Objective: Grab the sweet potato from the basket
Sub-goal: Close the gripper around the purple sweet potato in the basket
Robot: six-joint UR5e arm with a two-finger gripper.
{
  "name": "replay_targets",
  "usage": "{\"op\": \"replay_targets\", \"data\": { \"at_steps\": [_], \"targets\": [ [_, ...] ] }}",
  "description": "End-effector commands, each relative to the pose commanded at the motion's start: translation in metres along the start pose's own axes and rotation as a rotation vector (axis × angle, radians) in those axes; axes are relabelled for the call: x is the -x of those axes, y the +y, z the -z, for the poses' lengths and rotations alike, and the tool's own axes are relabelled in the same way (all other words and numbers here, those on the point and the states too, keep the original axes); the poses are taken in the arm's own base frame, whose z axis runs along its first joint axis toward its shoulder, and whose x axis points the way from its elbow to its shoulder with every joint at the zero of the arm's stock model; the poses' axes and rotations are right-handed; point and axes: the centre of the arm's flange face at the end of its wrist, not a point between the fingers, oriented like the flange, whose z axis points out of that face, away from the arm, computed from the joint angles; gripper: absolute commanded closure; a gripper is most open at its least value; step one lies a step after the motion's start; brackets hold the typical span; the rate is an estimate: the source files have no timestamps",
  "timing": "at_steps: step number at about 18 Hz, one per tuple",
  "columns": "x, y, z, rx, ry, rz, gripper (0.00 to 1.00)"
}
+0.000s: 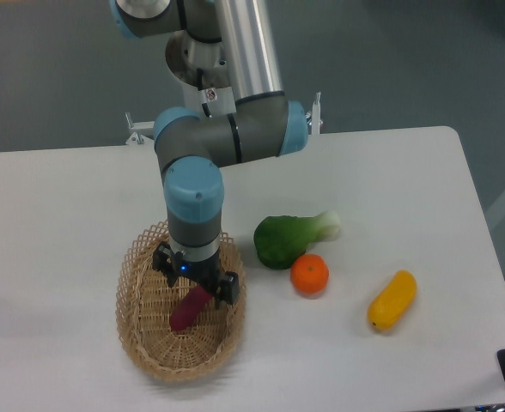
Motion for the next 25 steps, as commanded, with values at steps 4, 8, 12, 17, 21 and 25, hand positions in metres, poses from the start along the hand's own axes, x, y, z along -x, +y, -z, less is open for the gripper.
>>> {"op": "replay_targets", "data": {
  "at_steps": [4, 8, 12, 17, 21, 25],
  "targets": [
    [0.004, -0.003, -0.013, 0.008, 0.002, -0.007, 0.00],
    [0.001, -0.005, -0.024, 0.017, -0.005, -0.022, 0.00],
    [-0.001, -0.005, -0.026, 0.021, -0.003, -0.025, 0.00],
    [-0.002, -0.004, -0.029, 0.026, 0.001, -0.027, 0.33],
    [-0.005, -0.006, -0.028, 0.023, 0.000, -0.032, 0.49],
    [-0.004, -0.008, -0.021, 0.013, -0.008, -0.035, 0.65]
  ]
}}
